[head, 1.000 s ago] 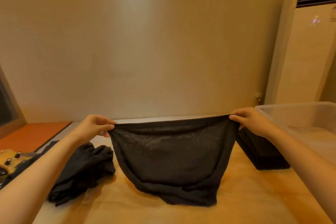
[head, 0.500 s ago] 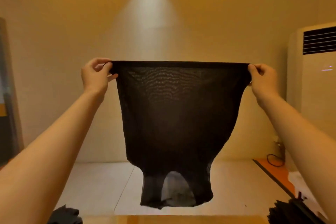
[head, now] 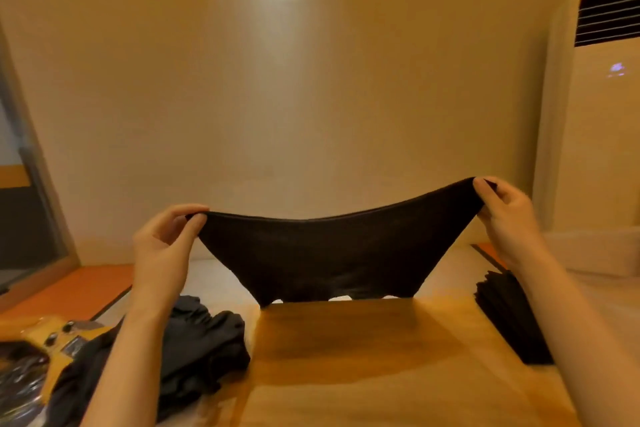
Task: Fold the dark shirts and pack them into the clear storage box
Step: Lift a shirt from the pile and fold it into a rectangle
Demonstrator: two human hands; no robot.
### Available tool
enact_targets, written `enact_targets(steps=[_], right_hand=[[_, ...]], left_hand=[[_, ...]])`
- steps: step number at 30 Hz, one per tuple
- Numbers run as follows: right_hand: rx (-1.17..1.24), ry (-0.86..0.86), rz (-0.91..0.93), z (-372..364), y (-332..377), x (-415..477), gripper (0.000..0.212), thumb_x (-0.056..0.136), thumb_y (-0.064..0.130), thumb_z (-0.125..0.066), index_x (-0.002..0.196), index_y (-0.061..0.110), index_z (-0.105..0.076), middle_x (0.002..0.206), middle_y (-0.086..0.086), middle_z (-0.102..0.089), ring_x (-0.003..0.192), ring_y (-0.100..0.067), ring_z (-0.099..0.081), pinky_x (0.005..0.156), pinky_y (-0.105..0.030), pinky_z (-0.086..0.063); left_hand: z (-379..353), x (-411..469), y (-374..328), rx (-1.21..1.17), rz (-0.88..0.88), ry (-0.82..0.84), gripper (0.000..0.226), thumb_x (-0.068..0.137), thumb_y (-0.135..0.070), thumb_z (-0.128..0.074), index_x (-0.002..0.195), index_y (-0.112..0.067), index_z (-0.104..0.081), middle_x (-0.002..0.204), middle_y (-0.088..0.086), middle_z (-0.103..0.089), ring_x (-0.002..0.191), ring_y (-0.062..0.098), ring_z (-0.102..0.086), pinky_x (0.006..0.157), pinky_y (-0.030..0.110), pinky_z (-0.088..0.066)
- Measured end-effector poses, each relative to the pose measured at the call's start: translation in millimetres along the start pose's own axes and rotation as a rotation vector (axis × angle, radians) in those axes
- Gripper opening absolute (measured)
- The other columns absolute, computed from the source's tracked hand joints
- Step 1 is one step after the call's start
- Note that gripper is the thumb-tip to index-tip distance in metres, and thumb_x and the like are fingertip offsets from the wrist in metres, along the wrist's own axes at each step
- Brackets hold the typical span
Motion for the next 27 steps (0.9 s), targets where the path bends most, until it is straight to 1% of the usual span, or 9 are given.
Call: enact_targets(steps=[3,7,9,13,16,19,21,24,27], right_hand=[[-0.023,0.006,-0.054,22.4,-15.6,-60.5,0.064,0.050,0.078,-0.070,0.093,0.031,-0.071,0.099,0.005,-0.072,0.100,-0.011,-0.066,0.085,-0.028,-0.052],[-0.039,-0.029,-0.067,42.1,-20.9,-123.0,0.082,0.040,0.083,-0.071,0.096,0.022,-0.069,0.088,0.008,-0.073,0.085,-0.004,-0.068,0.068,-0.013,-0.053],[-0.080,-0.043,-0.064,51.4,-20.8,-148.3,0.085,0.042,0.083,-0.070,0.097,0.019,-0.070,0.090,0.006,-0.074,0.087,-0.005,-0.068,0.069,-0.012,-0.052],[-0.149,-0.050,-0.078,70.5,-23.4,-194.5,0.061,0.052,0.081,-0.066,0.089,0.032,-0.073,0.089,0.007,-0.073,0.088,-0.008,-0.067,0.076,-0.023,-0.055],[-0.179,-0.070,-0.087,82.4,-22.8,-222.7,0.039,0.065,0.070,-0.064,0.086,0.038,-0.072,0.087,0.012,-0.070,0.088,-0.003,-0.064,0.076,-0.014,-0.052],[-0.189,-0.118,-0.105,91.7,-14.9,-243.9,0.016,0.077,0.046,-0.060,0.081,0.036,-0.071,0.082,0.015,-0.070,0.083,0.000,-0.063,0.073,-0.011,-0.051],[-0.216,-0.131,-0.108,95.5,-8.4,-257.0,0.010,0.084,0.035,-0.059,0.084,0.034,-0.069,0.082,0.011,-0.069,0.079,-0.001,-0.062,0.072,-0.020,-0.053],[-0.280,-0.159,-0.095,102.2,-0.1,-272.7,0.016,0.095,0.019,-0.054,0.088,0.030,-0.065,0.087,0.005,-0.065,0.074,0.007,-0.060,0.072,-0.023,-0.046],[-0.315,-0.176,-0.095,106.9,10.2,-285.1,0.015,0.096,0.020,-0.052,0.094,0.027,-0.065,0.089,0.004,-0.064,0.078,0.003,-0.060,0.067,-0.021,-0.043]], left_hand=[[17.3,-57.0,16.4,0.048,0.095,0.029,0.018,0.093,-0.011,-0.060,0.092,-0.026,-0.070,0.093,-0.012,-0.070,0.094,-0.002,-0.063,0.080,0.021,-0.046],[34.4,-120.9,30.5,0.088,0.196,0.063,0.019,0.091,-0.010,-0.062,0.099,-0.024,-0.071,0.099,-0.006,-0.070,0.094,-0.001,-0.063,0.076,0.016,-0.051],[39.5,-146.5,33.6,0.109,0.240,0.083,0.019,0.091,-0.009,-0.061,0.102,-0.021,-0.070,0.101,-0.006,-0.069,0.091,-0.006,-0.062,0.074,0.011,-0.050],[50.3,-188.8,32.0,0.157,0.268,0.105,0.012,0.093,-0.009,-0.057,0.094,-0.018,-0.066,0.093,0.001,-0.067,0.080,-0.006,-0.060,0.068,0.004,-0.046],[57.4,-210.9,27.7,0.163,0.264,0.131,0.012,0.096,-0.011,-0.051,0.094,-0.019,-0.060,0.092,0.004,-0.063,0.078,-0.006,-0.058,0.065,0.002,-0.043],[63.4,-226.3,21.1,0.177,0.234,0.179,0.014,0.098,-0.015,-0.047,0.094,-0.025,-0.055,0.083,0.017,-0.059,0.060,0.012,-0.053,0.052,0.011,-0.039],[68.5,-234.0,16.4,0.156,0.237,0.190,0.013,0.099,-0.019,-0.046,0.095,-0.028,-0.054,0.081,0.019,-0.058,0.057,0.016,-0.051,0.055,0.018,-0.041],[73.9,-241.7,7.4,0.119,0.218,0.202,0.012,0.099,-0.021,-0.045,0.097,-0.028,-0.054,0.086,0.013,-0.062,0.078,0.030,-0.061,0.072,0.040,-0.050],[76.9,-246.7,-3.1,0.092,0.206,0.210,0.013,0.100,-0.020,-0.044,0.097,-0.028,-0.054,0.085,0.009,-0.059,0.075,0.026,-0.060,0.060,0.034,-0.052]])
Point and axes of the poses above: each hand's wrist, its own x-axis towards the middle knuckle, its own z-axis out of the back of the hand, y = z × x, the point moved 2 cm from there along x, towards the middle knuckle
